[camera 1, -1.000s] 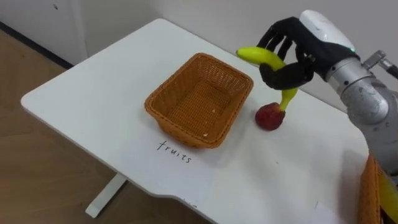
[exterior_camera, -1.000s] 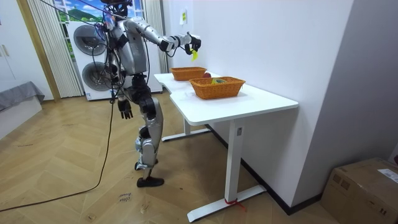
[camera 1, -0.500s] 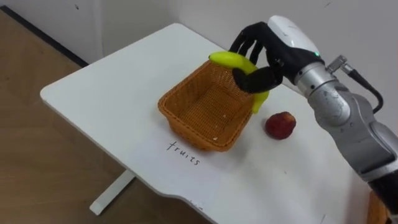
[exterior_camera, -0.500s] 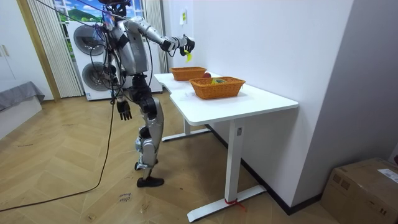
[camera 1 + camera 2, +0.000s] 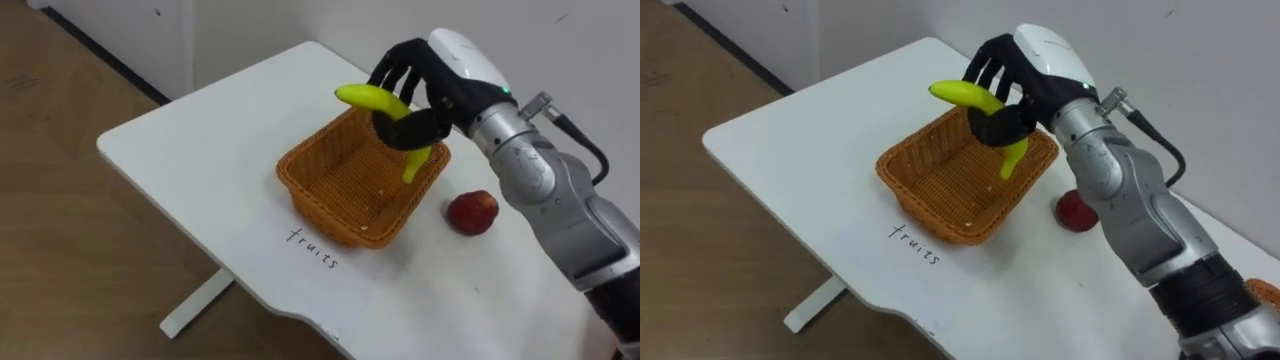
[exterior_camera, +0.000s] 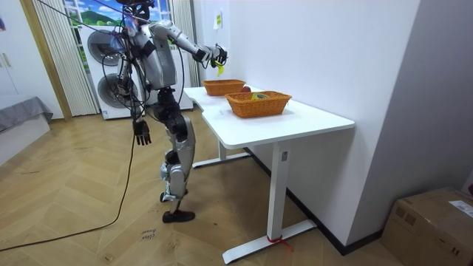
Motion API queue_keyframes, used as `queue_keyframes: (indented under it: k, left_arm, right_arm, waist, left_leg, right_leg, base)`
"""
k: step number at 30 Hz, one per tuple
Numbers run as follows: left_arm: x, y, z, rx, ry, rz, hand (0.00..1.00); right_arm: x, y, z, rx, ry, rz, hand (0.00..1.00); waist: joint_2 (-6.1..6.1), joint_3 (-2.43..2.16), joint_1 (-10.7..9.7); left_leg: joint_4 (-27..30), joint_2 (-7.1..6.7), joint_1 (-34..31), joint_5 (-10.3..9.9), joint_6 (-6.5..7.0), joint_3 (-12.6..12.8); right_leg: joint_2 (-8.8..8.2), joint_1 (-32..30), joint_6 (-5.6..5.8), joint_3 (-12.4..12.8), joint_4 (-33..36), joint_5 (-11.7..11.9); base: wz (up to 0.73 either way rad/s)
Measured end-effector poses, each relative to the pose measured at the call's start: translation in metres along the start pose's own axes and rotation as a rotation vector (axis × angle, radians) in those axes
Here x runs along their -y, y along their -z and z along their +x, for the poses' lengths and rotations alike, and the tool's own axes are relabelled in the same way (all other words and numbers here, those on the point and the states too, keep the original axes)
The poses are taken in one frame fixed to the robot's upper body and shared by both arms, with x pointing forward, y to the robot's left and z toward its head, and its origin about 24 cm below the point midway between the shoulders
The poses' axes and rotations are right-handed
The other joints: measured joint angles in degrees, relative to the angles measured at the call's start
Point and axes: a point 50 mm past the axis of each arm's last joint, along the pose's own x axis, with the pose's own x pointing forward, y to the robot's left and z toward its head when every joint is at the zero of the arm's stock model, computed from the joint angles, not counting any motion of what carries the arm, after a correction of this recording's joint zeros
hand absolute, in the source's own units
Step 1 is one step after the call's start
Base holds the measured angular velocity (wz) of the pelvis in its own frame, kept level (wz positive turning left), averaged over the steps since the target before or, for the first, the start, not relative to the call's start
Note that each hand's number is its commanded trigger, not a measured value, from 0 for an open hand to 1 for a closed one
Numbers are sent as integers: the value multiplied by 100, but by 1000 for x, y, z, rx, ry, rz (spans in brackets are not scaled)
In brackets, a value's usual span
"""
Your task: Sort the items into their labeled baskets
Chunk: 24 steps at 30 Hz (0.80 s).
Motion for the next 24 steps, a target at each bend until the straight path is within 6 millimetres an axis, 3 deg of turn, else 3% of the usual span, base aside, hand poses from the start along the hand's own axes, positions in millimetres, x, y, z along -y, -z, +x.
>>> queue_keyframes:
  k: [1, 2, 3, 5, 17, 24]
  left_arm:
    - [0, 0, 0, -2, 0, 0, 0]
    - [0, 1, 0, -7, 1, -1, 0]
    - [0, 1, 0, -8, 2, -1, 0]
    - [0, 2, 0, -13, 1, -1, 0]
    - [3, 9, 1, -52, 14, -4, 0]
    - [3, 8, 1, -49, 11, -5, 0]
  right_arm:
    - [-1, -1, 0, 2, 0, 4, 100]
    - [-2, -2, 1, 5, 0, 10, 93]
    - [-2, -2, 1, 6, -1, 12, 56]
    - [-2, -2, 1, 6, -1, 13, 2]
    - [-20, 7, 2, -42, -39, 40, 0]
    - [-20, 8, 1, -46, -30, 56, 0]
  waist:
    - [3, -1, 12]
    - [11, 1, 34]
    - [20, 7, 69]
    - [32, 16, 111]
    - [61, 19, 112]
    - [63, 17, 110]
  left_leg:
    - [2, 0, 0, 0, 0, -1]
    - [2, 0, 0, 0, 0, -9]
    - [5, 0, -2, 0, 0, -15]
    - [6, -4, -6, 0, 0, -36]
    - [12, -23, -12, 2, 3, -33]
    - [15, -23, -12, 2, 3, -32]
  right_leg:
    - [0, 0, 0, -6, 0, 0]
    - [0, 2, 0, -21, 0, 0]
    - [-1, 4, 1, -41, 0, 0]
    - [-1, 8, 1, -48, 0, -1]
    - [-11, 16, 25, 12, -2, -16]
    - [-10, 18, 26, 11, -4, -16]
  base:
    - [7]
    - [0]
    - [0]
    - [2]
    - [2]
    - [0]
